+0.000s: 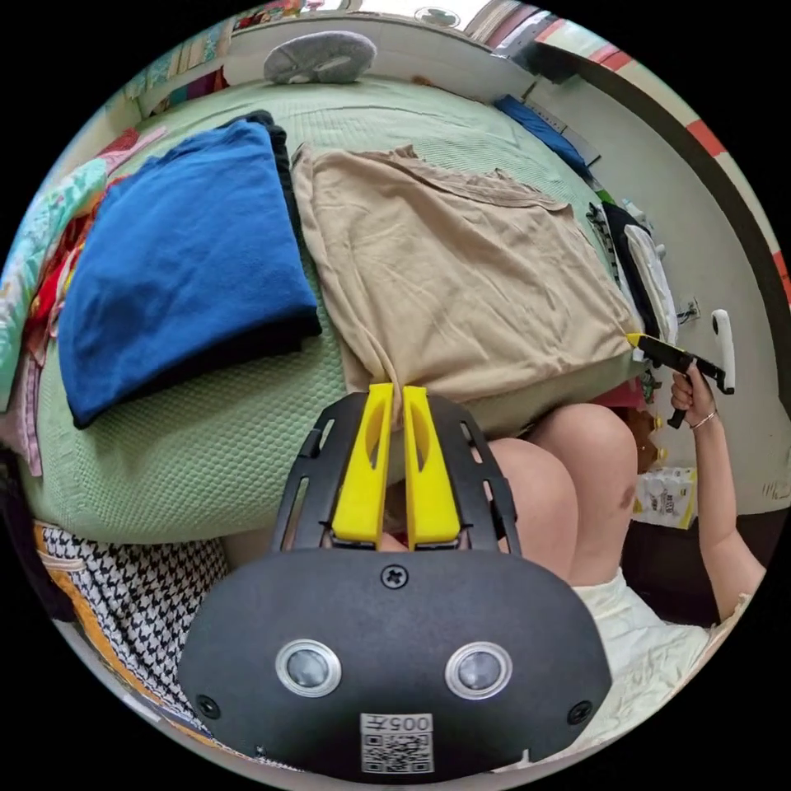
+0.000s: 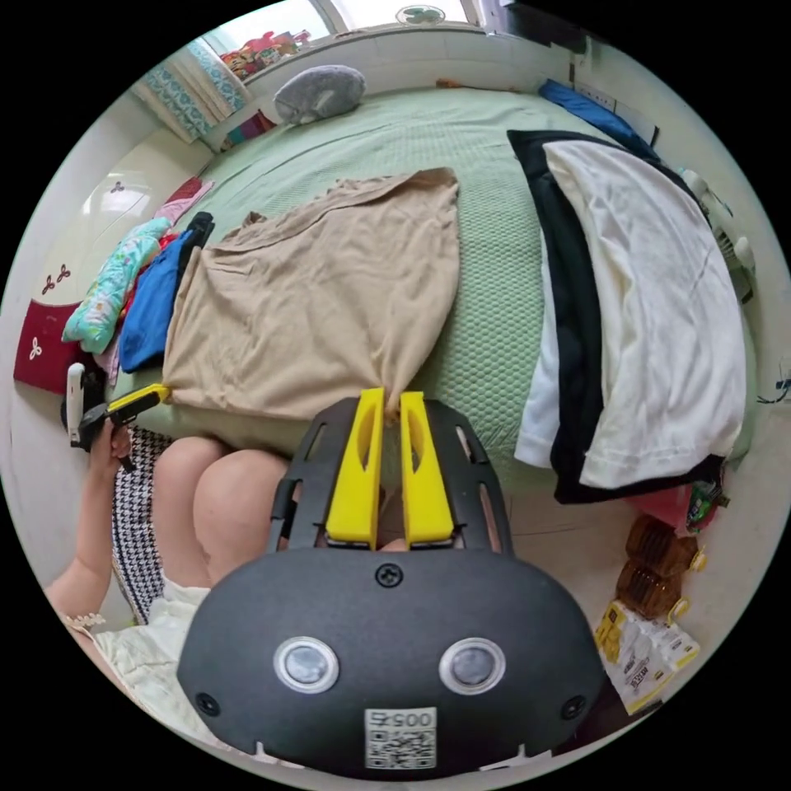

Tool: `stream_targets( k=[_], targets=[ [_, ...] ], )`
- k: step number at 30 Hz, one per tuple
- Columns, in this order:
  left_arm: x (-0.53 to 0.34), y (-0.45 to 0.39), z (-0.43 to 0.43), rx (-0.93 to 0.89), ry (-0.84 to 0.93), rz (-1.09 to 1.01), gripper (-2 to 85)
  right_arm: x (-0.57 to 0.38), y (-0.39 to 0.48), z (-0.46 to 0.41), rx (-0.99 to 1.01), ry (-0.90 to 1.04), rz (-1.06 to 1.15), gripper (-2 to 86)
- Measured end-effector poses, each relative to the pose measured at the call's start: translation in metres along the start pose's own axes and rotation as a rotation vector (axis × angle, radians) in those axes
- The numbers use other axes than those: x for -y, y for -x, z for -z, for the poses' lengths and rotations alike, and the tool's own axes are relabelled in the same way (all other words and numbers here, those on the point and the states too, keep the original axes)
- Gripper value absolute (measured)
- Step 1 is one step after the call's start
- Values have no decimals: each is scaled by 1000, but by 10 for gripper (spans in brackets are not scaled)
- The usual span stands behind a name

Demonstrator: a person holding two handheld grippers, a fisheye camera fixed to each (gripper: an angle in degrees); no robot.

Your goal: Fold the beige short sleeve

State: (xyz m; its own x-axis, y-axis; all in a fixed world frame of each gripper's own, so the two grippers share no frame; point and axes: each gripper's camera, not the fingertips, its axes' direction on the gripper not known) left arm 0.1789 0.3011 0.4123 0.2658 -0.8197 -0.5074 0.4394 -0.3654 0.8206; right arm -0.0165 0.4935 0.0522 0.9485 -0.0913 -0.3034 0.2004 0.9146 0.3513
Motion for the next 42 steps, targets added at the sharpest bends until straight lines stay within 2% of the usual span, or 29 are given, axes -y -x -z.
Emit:
stream_targets(
  k=[5,12,18,24,29,37,42],
  targets=[
    [-11,-5,0,43,21,-43,28,-14,10,2,-31,27,55,-6],
    [-24,1,-50,58,104,5,28,-29,9,-31,5,62,8,5],
    [4,-4,-24,188,-18,-17,26,2,33,11,-109,-97,108,24],
    [85,-35,-30,136,-121,-109,15,77,87,5,-104,-188,240,10],
    [150,-66,-69,95,-86,-169,0,139,127,-36,-132,-141,294,-9],
    [211,-91,-140,92,20,-223,-3,221,153,-103,-95,118,352,-12],
    [243,-83,-151,126,-8,-174,-3,261,146,-103,-94,91,271,-11]
  ],
)
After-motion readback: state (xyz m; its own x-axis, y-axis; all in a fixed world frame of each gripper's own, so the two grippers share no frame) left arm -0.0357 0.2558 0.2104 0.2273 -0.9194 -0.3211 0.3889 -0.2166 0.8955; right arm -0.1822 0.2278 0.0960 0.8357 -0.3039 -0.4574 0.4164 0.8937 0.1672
